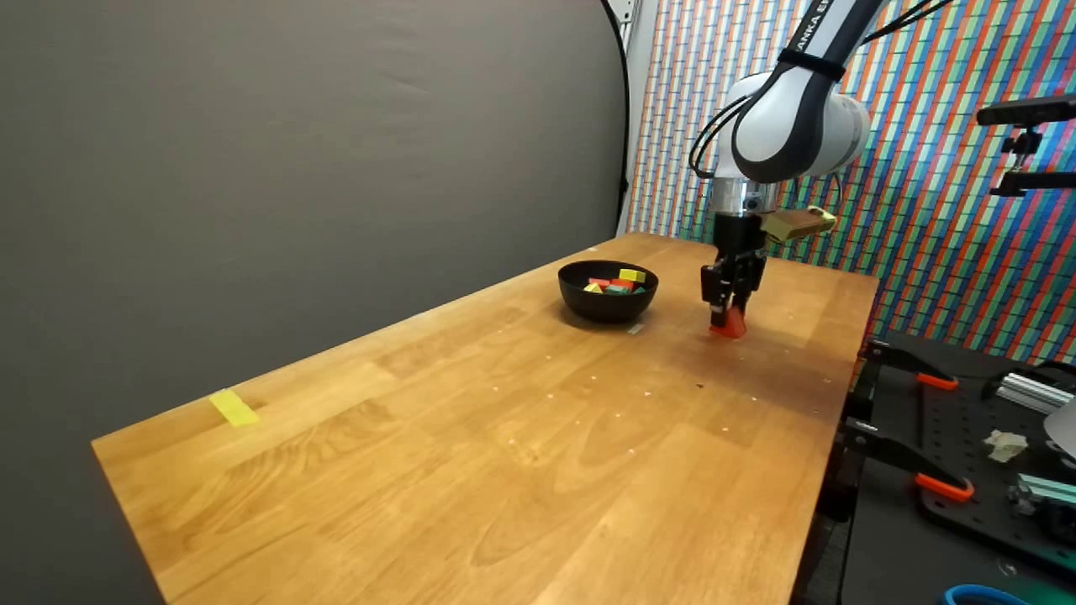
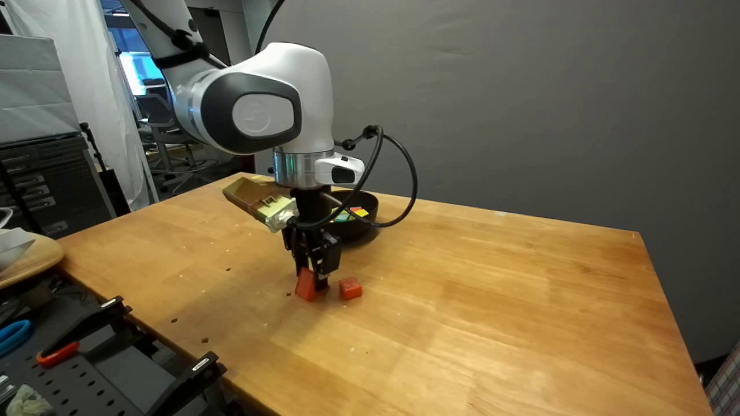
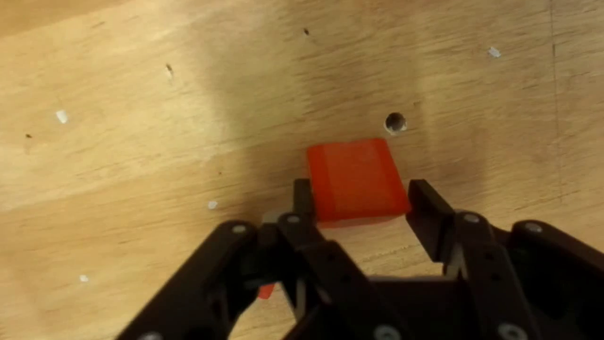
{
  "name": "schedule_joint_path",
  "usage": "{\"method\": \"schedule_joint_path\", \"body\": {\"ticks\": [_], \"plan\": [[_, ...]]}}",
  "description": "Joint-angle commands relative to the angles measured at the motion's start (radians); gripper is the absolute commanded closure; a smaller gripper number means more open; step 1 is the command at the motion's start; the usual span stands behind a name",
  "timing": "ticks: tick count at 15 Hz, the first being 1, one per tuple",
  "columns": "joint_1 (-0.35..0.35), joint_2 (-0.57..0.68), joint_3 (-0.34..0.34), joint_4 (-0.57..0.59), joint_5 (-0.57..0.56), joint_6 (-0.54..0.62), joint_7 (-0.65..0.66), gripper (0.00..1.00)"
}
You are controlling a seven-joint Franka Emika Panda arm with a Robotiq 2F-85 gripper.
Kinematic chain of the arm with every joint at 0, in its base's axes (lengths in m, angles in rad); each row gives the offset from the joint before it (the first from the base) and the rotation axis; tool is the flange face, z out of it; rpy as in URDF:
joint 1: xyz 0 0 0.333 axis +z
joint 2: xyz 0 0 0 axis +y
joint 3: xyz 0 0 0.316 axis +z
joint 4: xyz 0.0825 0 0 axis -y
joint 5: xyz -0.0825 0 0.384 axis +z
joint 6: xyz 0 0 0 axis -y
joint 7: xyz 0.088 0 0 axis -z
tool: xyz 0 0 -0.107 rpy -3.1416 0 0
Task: Put the colored things in the bowl
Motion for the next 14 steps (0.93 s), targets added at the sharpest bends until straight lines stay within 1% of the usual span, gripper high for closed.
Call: {"method": "schedule_joint_path", "body": {"ticks": [1,2,3,7,9,11,13,14], "plan": [[-0.061,0.011,0.037,0.005,0.055,0.035,-0.092,0.74],[-0.061,-0.006,0.035,-0.009,0.05,0.045,-0.095,0.79],[-0.044,-0.039,0.014,-0.036,0.018,0.063,-0.079,0.79],[-0.004,-0.226,-0.019,-0.162,-0.065,0.178,-0.058,0.79],[0.014,-0.305,-0.025,-0.185,-0.107,0.215,-0.043,0.79],[0.023,-0.347,0.005,-0.164,-0.094,0.247,-0.057,0.79],[0.051,-0.335,0.057,-0.103,0.002,0.283,-0.122,0.79],[0.082,-0.3,0.077,-0.049,0.074,0.301,-0.161,0.79]]}}
